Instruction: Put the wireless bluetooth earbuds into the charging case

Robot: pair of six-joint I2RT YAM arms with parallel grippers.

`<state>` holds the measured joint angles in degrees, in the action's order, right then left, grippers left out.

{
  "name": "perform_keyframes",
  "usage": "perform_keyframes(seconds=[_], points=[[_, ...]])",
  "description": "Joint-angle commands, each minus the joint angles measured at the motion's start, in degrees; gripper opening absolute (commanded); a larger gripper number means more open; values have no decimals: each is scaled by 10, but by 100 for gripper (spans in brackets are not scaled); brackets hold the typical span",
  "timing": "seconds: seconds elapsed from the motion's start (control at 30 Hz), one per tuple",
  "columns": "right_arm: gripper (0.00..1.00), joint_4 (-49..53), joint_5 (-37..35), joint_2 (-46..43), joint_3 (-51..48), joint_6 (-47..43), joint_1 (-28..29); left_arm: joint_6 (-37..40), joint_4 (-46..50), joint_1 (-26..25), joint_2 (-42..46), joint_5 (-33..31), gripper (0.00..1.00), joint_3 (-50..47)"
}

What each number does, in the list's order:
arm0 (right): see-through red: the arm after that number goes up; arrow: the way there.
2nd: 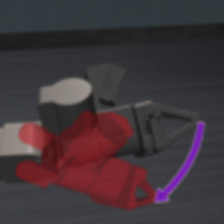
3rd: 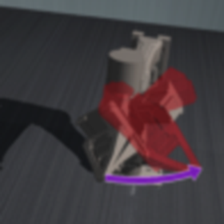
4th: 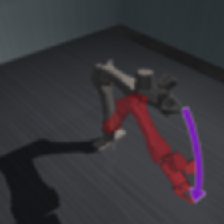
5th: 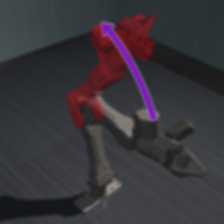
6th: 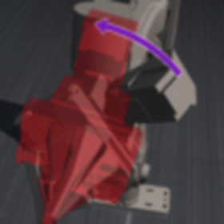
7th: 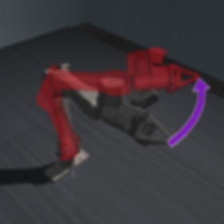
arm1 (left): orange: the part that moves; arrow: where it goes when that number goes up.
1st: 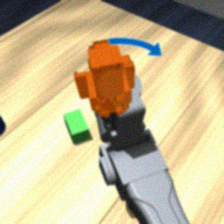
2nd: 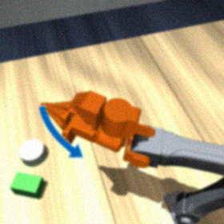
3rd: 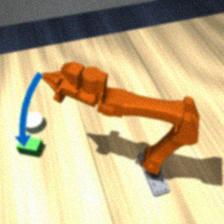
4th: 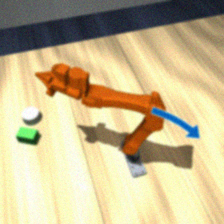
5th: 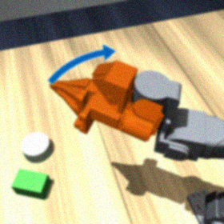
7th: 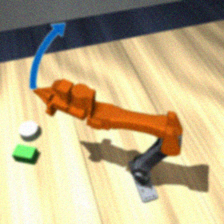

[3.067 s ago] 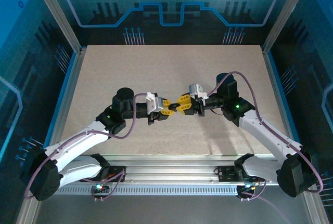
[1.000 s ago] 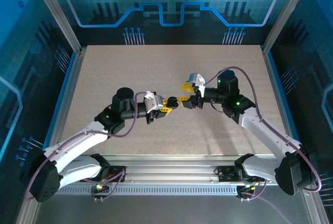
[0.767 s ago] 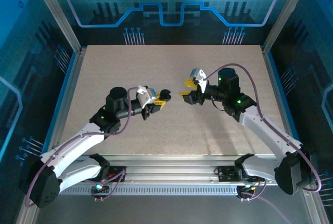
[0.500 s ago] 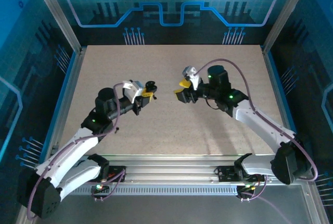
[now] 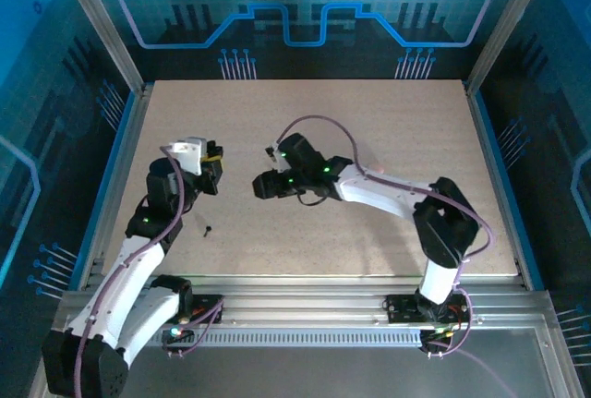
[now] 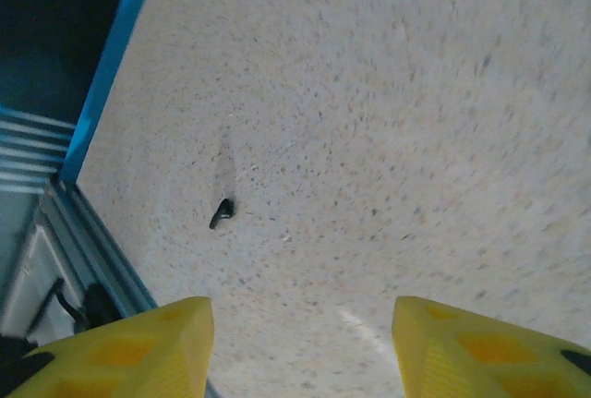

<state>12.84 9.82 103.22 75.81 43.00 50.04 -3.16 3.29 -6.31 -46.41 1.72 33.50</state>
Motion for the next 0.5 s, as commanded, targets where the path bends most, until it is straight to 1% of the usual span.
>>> perform_keyframes(seconds=[0.0,0.07,0.23,0.3,0.47], points=[[54,53,-45,46,62,166,41,-22,44,37,13,-33,5,18],[57,88,-58,88,116,198,64,-21,53,53,15,-43,5,21],[54,180,-70,204,252,269,104,-12,59,83,4,-71,5,24],[52,204,-74,246,298,280,117,-15,67,96,-5,-66,5,30],[50,229,-76,313,377,288,137,-19,67,117,-2,-64,5,30]])
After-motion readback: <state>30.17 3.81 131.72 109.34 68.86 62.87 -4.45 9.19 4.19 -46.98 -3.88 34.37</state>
